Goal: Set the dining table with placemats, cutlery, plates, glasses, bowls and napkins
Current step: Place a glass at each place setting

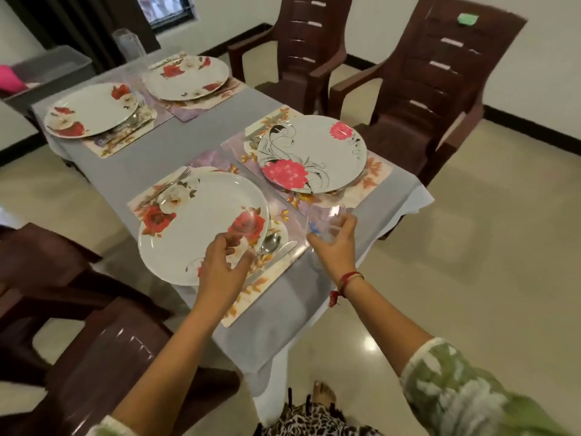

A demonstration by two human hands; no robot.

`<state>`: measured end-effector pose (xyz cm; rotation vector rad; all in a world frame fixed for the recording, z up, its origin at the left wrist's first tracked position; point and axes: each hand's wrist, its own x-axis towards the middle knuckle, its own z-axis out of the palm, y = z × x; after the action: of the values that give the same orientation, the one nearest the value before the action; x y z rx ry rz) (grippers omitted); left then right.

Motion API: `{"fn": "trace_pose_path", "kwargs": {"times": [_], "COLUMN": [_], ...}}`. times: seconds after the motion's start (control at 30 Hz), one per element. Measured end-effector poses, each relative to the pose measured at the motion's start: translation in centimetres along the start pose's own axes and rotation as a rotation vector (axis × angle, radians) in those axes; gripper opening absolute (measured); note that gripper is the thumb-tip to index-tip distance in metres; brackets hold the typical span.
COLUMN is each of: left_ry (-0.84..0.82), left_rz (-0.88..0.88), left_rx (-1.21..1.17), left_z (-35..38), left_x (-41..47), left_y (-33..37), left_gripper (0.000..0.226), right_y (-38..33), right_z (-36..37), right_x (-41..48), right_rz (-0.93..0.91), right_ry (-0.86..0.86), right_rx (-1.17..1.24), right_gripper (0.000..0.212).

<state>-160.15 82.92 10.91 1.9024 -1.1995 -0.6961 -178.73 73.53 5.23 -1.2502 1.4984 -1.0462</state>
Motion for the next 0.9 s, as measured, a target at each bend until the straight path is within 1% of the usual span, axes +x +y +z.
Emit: {"fn": "trace_pose_path", "kwargs": {"times": [0.17, 0.37, 0.6, 0.7, 0.9], "left_ry": [0.092, 0.108, 0.078, 0.063, 0.041], "left_rz": [-0.053, -0.096, -0.094, -0.097, -0.080], "left_rx": [-0.012, -0.011, -0.008, -0.010, -0.006], "left_z": [-0.9, -2.3, -3.4, -3.5, -4.0], "left_x": [1.2, 2.8, 5.0, 5.4, 6.0], "left_y": [-0.2, -0.3, -0.5, -0.6, -1.0], "left_gripper": [0.026, 0.025, 0.025, 0.025, 0.026], "right_y": [-1.3, -1.1, -1.3, -1.5, -1.5], "right_z": [3.1, 5.2, 5.8, 5.8, 6.0], "right_x": [3.5, 4.5, 4.3, 4.2, 4.3], "right_rz": [-0.033, -0.014, -0.064, -0.078, -0.075], "right_ry": [-0.072, -0.147, -0.163, -0.191, -0.206], "right_rx": [-0.021, -0.059, -0.054, -0.091, -0.124], "right_gripper": [0.066, 0.072, 0.075, 0.078, 0.082]}}
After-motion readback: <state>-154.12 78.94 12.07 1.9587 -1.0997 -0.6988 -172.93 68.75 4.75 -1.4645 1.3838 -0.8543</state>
